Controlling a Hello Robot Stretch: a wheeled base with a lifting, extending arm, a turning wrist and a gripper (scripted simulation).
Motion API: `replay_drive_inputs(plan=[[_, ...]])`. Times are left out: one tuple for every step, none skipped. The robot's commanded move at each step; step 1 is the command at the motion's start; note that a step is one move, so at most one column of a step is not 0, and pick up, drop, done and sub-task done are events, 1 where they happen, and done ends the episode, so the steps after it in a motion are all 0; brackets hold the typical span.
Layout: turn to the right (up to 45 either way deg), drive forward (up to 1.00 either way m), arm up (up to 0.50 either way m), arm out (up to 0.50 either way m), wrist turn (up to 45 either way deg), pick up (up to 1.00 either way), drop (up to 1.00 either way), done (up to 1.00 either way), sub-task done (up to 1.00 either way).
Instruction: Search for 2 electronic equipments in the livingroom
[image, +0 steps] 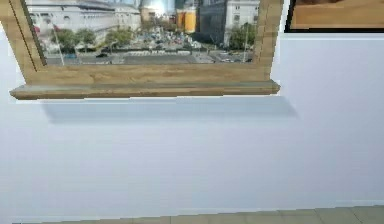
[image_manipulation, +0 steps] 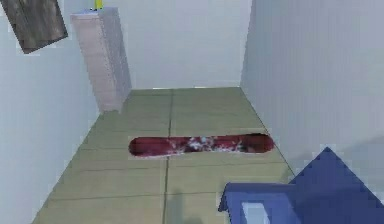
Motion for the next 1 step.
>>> replay_drive_inputs(plan=[[0.0,0.2,0.0,0.0,0.0,0.0,0.0,0.0,0.0]])
